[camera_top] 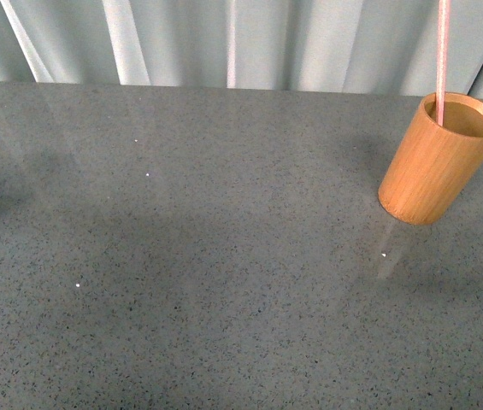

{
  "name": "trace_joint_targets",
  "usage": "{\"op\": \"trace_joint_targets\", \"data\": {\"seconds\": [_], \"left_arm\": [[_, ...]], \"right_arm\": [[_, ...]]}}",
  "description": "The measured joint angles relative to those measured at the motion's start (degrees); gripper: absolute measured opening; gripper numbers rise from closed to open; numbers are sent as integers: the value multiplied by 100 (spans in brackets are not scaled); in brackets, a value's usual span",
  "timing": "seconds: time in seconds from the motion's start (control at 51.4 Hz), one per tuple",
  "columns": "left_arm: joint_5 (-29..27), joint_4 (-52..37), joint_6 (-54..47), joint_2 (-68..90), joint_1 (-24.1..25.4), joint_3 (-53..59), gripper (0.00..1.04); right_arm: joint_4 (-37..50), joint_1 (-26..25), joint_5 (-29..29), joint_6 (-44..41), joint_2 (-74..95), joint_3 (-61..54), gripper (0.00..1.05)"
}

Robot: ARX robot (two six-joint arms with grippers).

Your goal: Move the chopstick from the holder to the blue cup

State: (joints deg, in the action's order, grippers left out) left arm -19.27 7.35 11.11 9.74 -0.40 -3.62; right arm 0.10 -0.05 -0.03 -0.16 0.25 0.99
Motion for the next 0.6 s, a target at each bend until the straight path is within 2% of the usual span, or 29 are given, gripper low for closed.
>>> {"op": "trace_joint_targets", "data": {"seconds": [0.136,0.273,0.467,0.604], "left_arm": [[608,-1005,-68,1191,599,-389,98],[1091,-1563,-619,3637,1178,-1517,98],[1622,-654,-1351,5700,1377,-2944,98],[1633,-212,-1777,6673,1475,-3713,98]], "right_arm": [[0,0,2,0,0,0,95],[0,0,0,0,0,0,95],[0,0,0,0,0,0,95],[0,0,0,0,0,0,95]]}}
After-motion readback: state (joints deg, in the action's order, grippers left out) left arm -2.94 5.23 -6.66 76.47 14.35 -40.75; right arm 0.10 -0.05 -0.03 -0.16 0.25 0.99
